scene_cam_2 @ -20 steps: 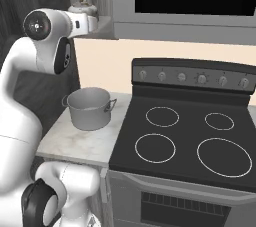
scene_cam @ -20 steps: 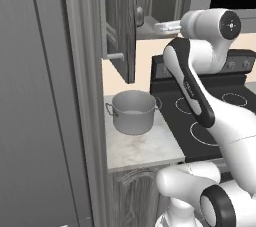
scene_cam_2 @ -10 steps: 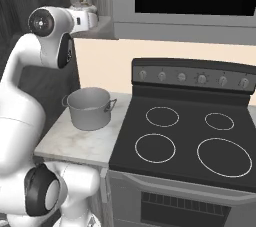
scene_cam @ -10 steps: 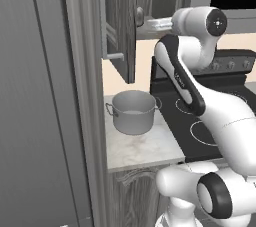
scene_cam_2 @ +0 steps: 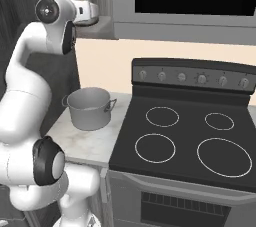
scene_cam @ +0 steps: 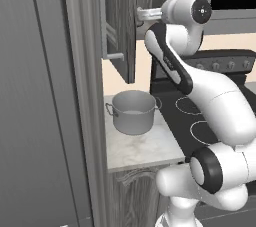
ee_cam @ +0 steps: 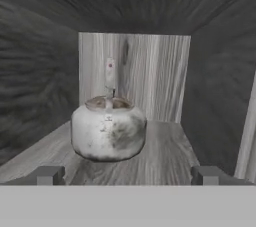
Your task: Pick the kettle from the cabinet and place it on a stove burner. Then pick the pot from the counter and place it on another stove burner. Finally, turn both burners on.
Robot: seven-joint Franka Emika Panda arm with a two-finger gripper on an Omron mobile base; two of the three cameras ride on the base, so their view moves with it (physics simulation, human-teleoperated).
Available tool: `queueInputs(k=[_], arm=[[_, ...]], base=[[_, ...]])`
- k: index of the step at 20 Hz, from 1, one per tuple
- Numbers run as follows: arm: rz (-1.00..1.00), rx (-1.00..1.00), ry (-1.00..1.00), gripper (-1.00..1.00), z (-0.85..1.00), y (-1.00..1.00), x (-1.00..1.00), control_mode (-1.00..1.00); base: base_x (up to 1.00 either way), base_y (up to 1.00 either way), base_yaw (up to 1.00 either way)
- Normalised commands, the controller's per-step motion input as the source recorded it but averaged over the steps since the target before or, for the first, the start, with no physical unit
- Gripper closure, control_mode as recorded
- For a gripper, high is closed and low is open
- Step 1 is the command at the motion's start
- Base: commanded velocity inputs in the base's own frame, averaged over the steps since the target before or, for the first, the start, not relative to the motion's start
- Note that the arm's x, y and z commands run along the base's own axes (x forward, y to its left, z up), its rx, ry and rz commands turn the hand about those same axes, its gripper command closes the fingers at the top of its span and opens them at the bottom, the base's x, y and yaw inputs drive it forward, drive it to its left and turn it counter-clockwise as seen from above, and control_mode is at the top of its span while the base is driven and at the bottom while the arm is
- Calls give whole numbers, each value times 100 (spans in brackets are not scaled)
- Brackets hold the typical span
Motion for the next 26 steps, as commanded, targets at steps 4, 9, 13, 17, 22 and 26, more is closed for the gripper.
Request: queueInputs(k=[4,9,13,17,22,26], arm=[[0,0,0,-100,0,37,43,-100],[0,0,0,-100,1,26,46,-100],[0,0,0,-100,14,7,51,-100],[0,0,0,-100,17,0,42,-100],[0,0,0,-100,20,0,37,-100],[0,0,0,-100,13,9,30,-100]], base=[[0,0,0],[0,0,0],[0,0,0],[0,0,0],[0,0,0],[0,0,0]])
